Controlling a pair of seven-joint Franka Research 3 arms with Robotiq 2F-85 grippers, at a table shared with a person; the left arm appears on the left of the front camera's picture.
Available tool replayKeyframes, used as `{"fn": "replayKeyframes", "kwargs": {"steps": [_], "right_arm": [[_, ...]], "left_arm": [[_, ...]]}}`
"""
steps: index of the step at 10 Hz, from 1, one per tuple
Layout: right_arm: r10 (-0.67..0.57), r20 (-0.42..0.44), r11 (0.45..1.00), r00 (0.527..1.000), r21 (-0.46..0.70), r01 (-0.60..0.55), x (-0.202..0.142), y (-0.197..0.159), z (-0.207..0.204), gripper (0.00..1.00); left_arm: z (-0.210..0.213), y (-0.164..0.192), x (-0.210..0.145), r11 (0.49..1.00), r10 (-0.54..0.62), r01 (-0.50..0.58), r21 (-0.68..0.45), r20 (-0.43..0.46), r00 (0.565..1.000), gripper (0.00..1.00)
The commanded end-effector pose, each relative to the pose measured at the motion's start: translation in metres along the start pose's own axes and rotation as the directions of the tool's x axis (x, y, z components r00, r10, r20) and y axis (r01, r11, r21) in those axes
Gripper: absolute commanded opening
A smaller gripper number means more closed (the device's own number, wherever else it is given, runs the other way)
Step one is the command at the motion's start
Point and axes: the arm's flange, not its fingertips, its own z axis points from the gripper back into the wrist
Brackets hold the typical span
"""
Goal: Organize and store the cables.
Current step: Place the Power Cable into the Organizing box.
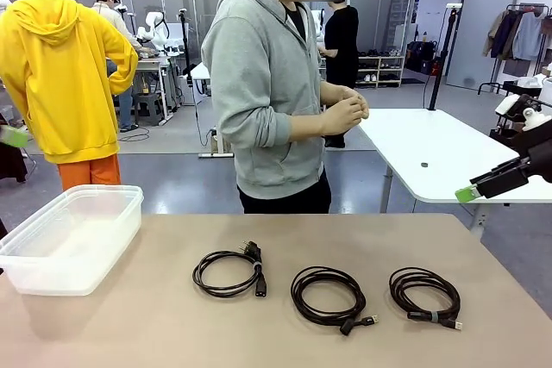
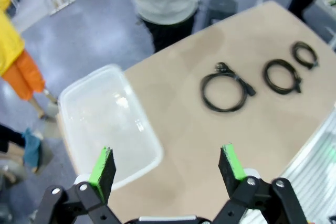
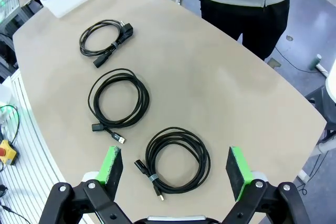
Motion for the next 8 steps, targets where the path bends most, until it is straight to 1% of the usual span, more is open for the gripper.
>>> {"fn": "replayKeyframes", "kwargs": {"steps": [1,2,3,4,5,6,8], "right_arm": [[0.004,-0.019,1.0,1.0,0.001,-0.004,0.001,-0.002,0.002,1.0],[0.004,-0.019,1.0,1.0,0.001,-0.004,0.001,-0.002,0.002,1.0],[0.004,-0.019,1.0,1.0,0.001,-0.004,0.001,-0.002,0.002,1.0],[0.004,-0.019,1.0,1.0,0.001,-0.004,0.001,-0.002,0.002,1.0],[0.004,-0.019,1.0,1.0,0.001,-0.004,0.001,-0.002,0.002,1.0],[0.004,-0.019,1.0,1.0,0.001,-0.004,0.001,-0.002,0.002,1.0],[0.004,-0.019,1.0,1.0,0.001,-0.004,0.001,-0.002,0.002,1.0]], "left_arm": [[-0.043,-0.036,0.038,0.996,-0.067,0.062,-0.064,-0.072,0.995,1.0],[-0.069,-0.061,0.053,0.994,-0.09,0.081,-0.079,-0.11,0.99,1.0],[-0.103,-0.091,0.063,0.987,-0.137,0.12,-0.104,-0.166,0.977,1.0],[-0.144,-0.126,0.071,0.982,-0.156,0.128,-0.142,-0.207,0.966,1.0],[-0.179,-0.15,0.072,0.986,-0.135,0.108,-0.125,-0.236,0.962,1.0],[-0.21,-0.173,0.075,0.982,-0.148,0.112,-0.15,-0.25,0.957,1.0],[-0.261,-0.216,0.075,0.981,-0.118,0.068,-0.181,-0.282,0.952,1.0]]}}
